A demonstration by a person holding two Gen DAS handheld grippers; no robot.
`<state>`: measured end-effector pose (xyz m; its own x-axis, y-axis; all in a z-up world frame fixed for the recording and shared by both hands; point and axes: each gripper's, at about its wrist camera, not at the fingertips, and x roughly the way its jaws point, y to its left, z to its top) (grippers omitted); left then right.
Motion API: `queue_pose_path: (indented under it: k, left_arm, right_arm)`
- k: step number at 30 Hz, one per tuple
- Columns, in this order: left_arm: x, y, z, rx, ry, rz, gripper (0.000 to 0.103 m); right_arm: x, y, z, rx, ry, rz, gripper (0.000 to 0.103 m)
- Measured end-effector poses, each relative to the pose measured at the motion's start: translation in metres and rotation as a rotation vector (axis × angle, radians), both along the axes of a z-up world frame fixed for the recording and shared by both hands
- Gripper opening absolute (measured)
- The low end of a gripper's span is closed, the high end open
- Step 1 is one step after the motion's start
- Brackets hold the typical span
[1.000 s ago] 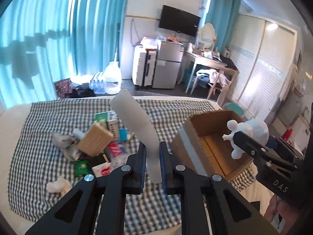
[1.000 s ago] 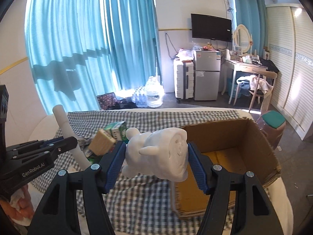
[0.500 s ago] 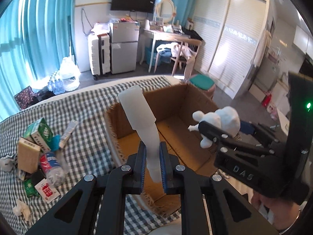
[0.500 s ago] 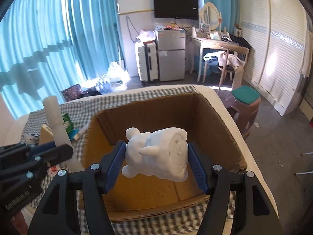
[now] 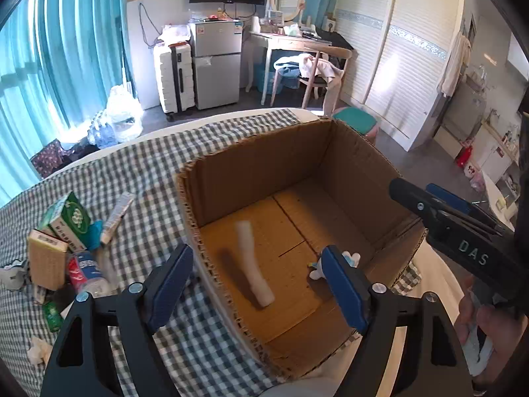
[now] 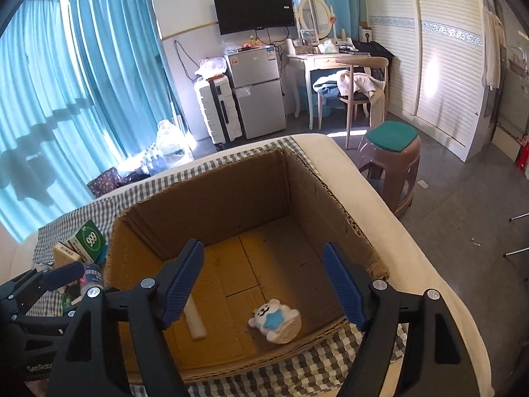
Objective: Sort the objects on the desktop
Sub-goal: 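Move both open tools back from the box to the cluttered bed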
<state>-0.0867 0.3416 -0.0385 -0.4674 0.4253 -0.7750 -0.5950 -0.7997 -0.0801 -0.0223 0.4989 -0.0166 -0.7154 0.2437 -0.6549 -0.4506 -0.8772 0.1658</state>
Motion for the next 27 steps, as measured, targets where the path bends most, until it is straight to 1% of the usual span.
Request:
queue_pose_path:
  k: [2,4,7,9,12,15,17,20,21,24,25,27]
  left_arm:
    - [0.003,-0.015,0.008,0.017,0.008,0.026,0.09]
    - [0.005,-0.036,0.014,0.042,0.002,0.039,0.093]
    - [0.0,-0.066,0.022,0.023,0.011,0.094,0.094]
    - [-0.002,-0.094,0.031,0.017,0.017,0.143,0.094]
    - [-0.001,-0.148,0.044,0.0,0.037,0.227,0.097]
    - [0.001,-0.203,0.057,-0.012,0.087,0.298,0.101]
    - [0.005,-0.243,0.062,-0.03,0.125,0.364,0.103]
    - [0.012,-0.302,0.069,-0.04,0.143,0.485,0.103]
    - [0.016,-0.322,0.07,-0.032,0.152,0.53,0.103]
    - [0.027,-0.363,0.064,0.004,0.166,0.614,0.103]
    - [0.029,-0.375,0.059,0.013,0.164,0.633,0.103]
    - [0.032,-0.388,0.046,0.023,0.162,0.643,0.103]
  right_arm:
    - [0.004,-0.006,0.006,-0.008,0.018,0.01,0.075]
    - [0.008,-0.02,0.014,-0.005,0.029,0.045,0.075]
    - [0.012,-0.045,0.029,0.04,0.053,0.087,0.075]
    - [0.013,-0.061,0.036,0.048,0.073,0.116,0.075]
    - [0.012,-0.089,0.049,0.051,0.1,0.171,0.075]
    - [0.011,-0.12,0.061,0.066,0.129,0.232,0.077]
    - [0.01,-0.144,0.068,0.079,0.156,0.273,0.077]
    - [0.008,-0.177,0.073,0.079,0.186,0.329,0.077]
    - [0.008,-0.186,0.072,0.076,0.193,0.345,0.077]
    - [0.003,-0.222,0.069,0.057,0.208,0.405,0.078]
    - [0.001,-0.231,0.067,0.048,0.209,0.424,0.079]
    - [-0.002,-0.249,0.06,0.032,0.211,0.454,0.08]
